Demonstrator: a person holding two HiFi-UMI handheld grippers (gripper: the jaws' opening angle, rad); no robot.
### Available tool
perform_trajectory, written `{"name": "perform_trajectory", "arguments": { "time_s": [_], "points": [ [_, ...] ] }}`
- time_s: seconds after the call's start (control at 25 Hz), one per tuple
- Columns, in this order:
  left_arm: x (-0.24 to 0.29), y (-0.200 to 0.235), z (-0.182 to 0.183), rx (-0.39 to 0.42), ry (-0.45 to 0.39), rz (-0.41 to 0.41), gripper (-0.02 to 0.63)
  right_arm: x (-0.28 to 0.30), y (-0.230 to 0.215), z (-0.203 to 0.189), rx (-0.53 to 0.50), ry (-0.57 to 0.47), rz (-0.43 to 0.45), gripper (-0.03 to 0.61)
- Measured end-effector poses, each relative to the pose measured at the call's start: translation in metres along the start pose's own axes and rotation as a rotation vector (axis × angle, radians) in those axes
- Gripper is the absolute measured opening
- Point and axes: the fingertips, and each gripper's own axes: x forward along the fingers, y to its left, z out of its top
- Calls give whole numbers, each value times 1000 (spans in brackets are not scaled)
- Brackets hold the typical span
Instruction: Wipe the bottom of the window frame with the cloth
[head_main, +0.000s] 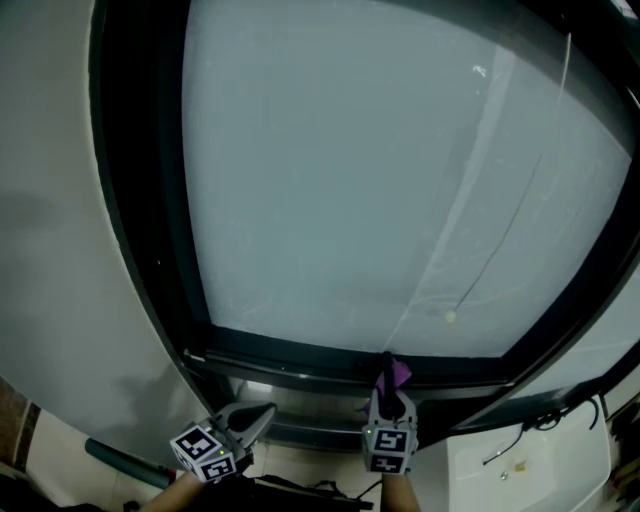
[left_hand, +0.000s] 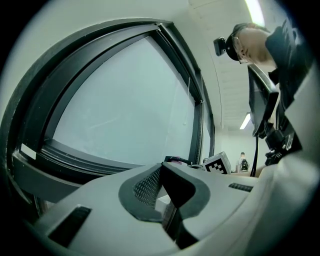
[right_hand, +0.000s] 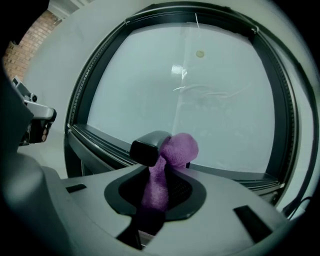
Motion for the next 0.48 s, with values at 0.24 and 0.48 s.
{"name": "perform_trajectory", "arguments": {
  "time_s": [0.24,0.48],
  "points": [
    [-9,5,1,-16,-8,-8,3,-2,19,-6,48,13,-39,84],
    [-28,15,-2,-45,-21,28,3,5,39,5,66,21,-49,84]
  ]
}}
